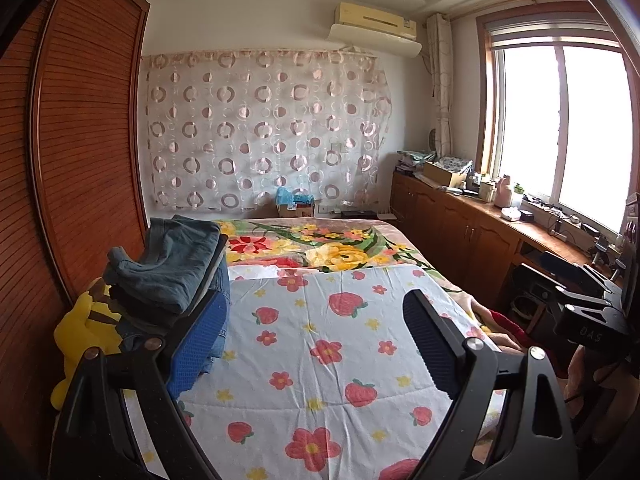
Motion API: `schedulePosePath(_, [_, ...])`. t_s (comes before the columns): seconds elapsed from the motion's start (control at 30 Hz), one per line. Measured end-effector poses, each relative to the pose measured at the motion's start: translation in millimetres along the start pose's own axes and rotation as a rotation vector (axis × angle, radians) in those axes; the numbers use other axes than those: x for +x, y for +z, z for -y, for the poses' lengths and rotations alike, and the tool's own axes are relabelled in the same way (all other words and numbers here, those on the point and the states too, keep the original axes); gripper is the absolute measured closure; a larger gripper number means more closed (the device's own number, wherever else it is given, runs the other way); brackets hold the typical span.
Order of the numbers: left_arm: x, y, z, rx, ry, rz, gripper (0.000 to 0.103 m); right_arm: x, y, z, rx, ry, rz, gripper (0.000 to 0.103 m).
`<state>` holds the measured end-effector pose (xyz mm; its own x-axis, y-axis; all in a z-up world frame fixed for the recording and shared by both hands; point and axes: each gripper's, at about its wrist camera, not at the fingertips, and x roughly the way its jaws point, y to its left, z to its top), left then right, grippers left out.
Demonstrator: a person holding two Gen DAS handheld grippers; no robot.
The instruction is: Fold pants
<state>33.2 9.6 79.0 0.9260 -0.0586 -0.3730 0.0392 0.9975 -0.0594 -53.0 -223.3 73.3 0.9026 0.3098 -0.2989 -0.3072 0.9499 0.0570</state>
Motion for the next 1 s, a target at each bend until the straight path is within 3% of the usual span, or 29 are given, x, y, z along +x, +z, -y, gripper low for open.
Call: schedulePosePath(1.0, [2.7,-6.2,-3.3,0.000,0.004,-0.008,0.013,6.8,6.0,9.3,-0.012,-0.002,0.000,0.016])
